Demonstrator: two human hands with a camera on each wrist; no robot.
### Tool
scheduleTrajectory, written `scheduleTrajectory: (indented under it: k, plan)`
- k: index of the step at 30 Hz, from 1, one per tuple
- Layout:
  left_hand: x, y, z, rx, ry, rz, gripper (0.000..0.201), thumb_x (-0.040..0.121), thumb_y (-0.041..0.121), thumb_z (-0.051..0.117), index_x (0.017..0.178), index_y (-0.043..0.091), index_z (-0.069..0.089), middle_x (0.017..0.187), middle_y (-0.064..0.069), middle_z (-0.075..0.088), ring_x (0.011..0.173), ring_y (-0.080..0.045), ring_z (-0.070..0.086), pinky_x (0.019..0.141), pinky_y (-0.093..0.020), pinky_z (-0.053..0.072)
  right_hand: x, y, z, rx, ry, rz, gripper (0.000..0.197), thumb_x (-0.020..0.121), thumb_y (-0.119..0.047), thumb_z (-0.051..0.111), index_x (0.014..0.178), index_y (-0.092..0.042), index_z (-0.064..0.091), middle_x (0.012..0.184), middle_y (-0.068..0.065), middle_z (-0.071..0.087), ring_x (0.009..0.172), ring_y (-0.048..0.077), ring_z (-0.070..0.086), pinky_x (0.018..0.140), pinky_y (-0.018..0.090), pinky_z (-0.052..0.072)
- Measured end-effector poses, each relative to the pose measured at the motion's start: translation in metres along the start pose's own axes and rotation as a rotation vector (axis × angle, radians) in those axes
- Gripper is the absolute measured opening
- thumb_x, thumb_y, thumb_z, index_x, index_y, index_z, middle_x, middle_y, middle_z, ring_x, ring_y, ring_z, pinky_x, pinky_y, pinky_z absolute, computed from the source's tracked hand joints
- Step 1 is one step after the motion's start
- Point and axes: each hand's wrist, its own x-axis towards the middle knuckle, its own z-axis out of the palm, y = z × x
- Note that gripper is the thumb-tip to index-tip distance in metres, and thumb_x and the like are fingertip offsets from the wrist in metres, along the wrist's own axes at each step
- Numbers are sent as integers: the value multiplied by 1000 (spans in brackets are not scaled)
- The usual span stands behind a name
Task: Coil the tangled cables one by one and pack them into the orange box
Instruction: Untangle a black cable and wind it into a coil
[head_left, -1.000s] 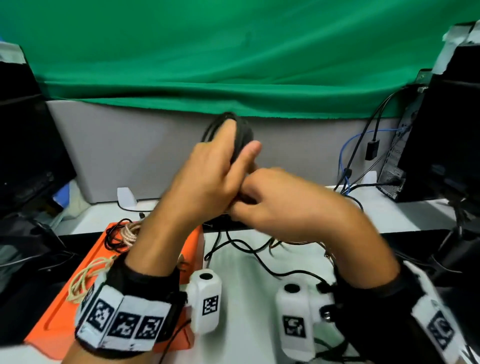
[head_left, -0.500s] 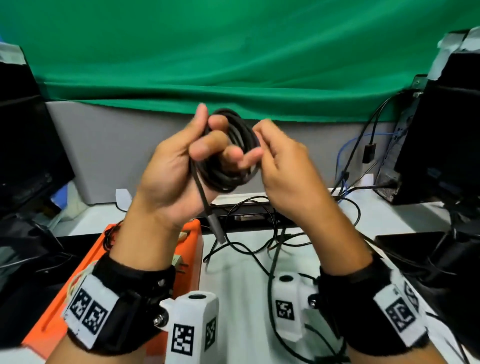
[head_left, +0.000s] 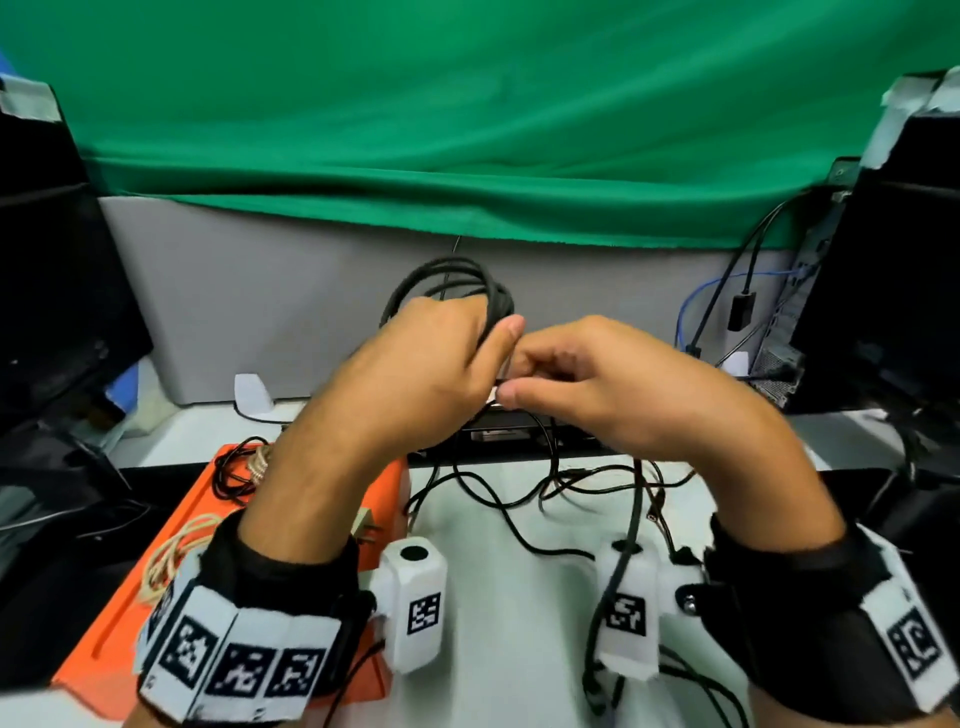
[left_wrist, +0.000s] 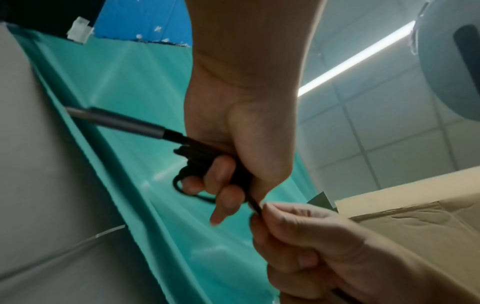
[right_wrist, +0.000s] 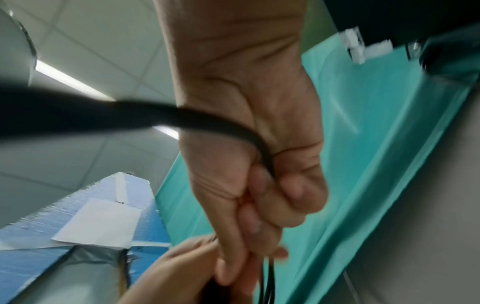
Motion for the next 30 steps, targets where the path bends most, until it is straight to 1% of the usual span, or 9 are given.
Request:
scheduleTrajectory:
  k: [4,10,13,15,17,20,23,27,30]
  plan:
    - [-7,-11,-12,-272,-215,-83,54,101,52,49,68,9,56,51,4,43,46,-13,35,49,-32,30,-2,8,-8,104,106,-27,23,89,-41,72,81,-20,70,58,-7,43,56,8,35,56,31,29]
    - [-14,-46,-38,-1522,-312,-52,34,94,42,63,72,17,59,42,9,26,34,-10,22,46,-23,37,-6,22,-17,-24,348,7,27,100,-43,52,88,-25,69,63,-6,53,62,12,50,60,27,40]
    - [-4,-51,-36,-2126,-463,35,37,109,32,37,92,4,55,49,-3,44,43,-19,45,69,-35,51,6,25,-6,-49,403,34,28,106,-40,43,103,-26,67,70,-6,55,69,13,52,70,31,42]
    - [0,-45,-30,-2206,-322,51,39,111,29,31,95,2,54,62,-10,61,57,-26,63,77,-40,54,17,23,10,-66,341,65,32,107,-41,38,113,-22,63,73,-10,56,73,14,54,71,34,46]
    - [4,-32,-23,-2150,-46,12,42,111,29,29,88,8,57,70,-4,68,65,-21,71,75,-37,58,26,19,28,-120,222,84,33,108,-44,34,114,-21,57,81,-2,61,80,25,60,78,44,52]
    - [9,-13,-13,-1930,335,25,39,111,32,26,87,15,51,82,-2,77,80,-20,76,82,-34,58,32,4,48,-99,54,94,21,109,-34,36,91,-28,47,80,-3,56,72,24,60,59,37,49]
    - [9,-15,-1,-1030,477,-4,37,111,28,32,89,11,57,82,-2,78,81,-17,76,85,-33,56,30,-7,53,-172,-33,42,21,104,-20,44,84,-28,41,77,-5,50,76,28,54,58,40,42]
    - [3,-27,3,-122,237,11,37,107,39,43,86,14,59,68,7,72,69,-10,69,75,-38,52,19,-8,34,-225,-35,4,14,105,-32,47,98,-25,57,79,-5,53,77,25,51,68,42,43]
    - [1,-23,0,-207,-62,-81,44,106,41,43,70,18,53,50,3,62,46,-6,53,55,-28,39,9,-5,12,-220,137,-71,17,103,-37,54,97,-26,65,73,-14,56,72,5,51,69,28,44]
